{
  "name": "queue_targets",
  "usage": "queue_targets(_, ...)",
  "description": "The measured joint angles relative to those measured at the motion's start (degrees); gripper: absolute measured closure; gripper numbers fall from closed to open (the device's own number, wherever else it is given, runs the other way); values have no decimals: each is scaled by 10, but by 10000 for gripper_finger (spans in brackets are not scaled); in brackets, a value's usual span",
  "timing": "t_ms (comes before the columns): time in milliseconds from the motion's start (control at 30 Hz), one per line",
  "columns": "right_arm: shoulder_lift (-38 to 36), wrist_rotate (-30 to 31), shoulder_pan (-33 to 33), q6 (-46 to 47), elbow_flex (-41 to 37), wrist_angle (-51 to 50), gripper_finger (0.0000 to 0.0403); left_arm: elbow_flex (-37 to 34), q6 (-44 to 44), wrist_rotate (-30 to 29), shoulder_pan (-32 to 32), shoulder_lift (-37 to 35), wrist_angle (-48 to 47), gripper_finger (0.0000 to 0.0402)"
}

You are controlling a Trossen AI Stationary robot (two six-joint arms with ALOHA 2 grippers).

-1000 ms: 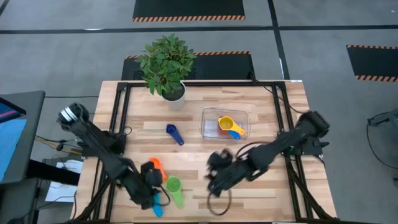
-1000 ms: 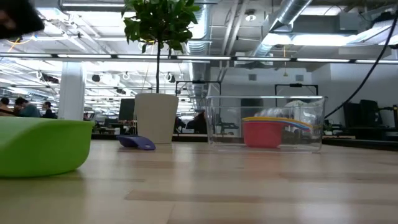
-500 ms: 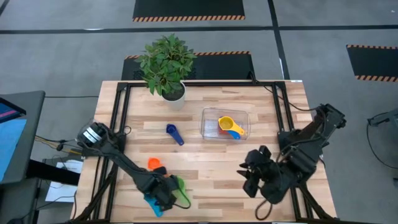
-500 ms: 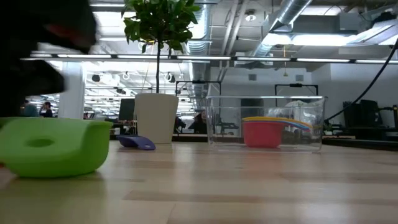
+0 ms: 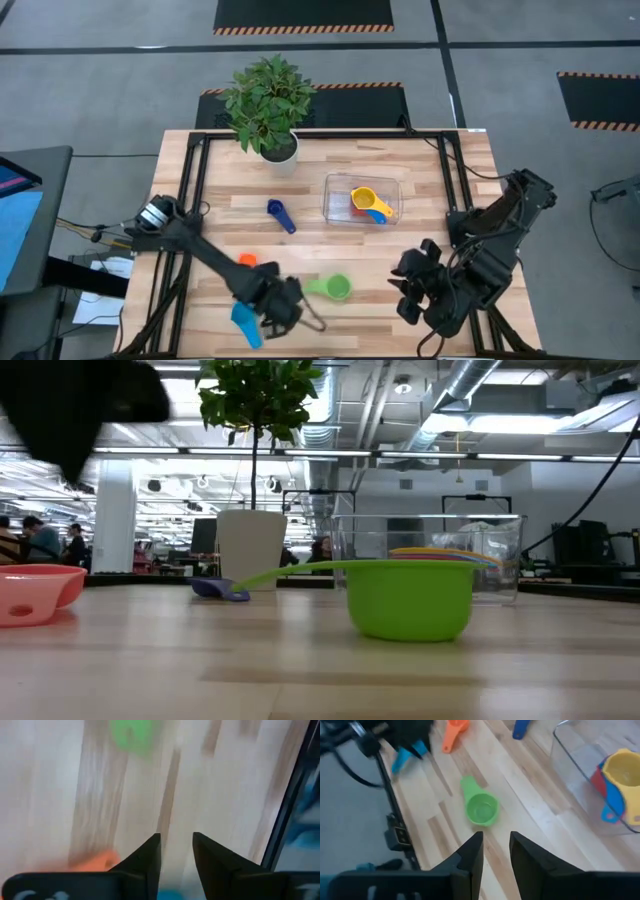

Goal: Nest measuring cups in basket
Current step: Stack the green measuring cup on top of the yellow measuring cup in the transparent bin

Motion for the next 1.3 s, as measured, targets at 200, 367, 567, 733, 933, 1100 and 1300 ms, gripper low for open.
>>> queue_targets(200, 0, -3, 9, 12, -36, 26, 284, 7, -57, -18, -71, 0, -74, 299)
queue_targets(367, 0, -41, -26, -12, -124, 141, 285, 1, -125, -66, -112, 0, -77, 299)
queue_targets(567, 0, -96, -97, -129, -218, 340, 285, 2, -149, -86, -116, 0, -76, 299)
queue_targets(733, 0, -128, -148, -172, -246, 367, 285, 2, -145, -110, -118, 0, -72, 299)
queue_targets(933, 0, -152, -167, -168, -271, 399, 285, 2, -22, -152, -89, 10, 50, 299)
queue_targets(1100, 0, -153, -150, -136, -270, 398, 285, 1, 70, -148, -29, 52, 108, 299)
queue_targets(1300, 0, -153, -106, -96, -260, 398, 285, 1, 171, -123, 35, 99, 140, 299)
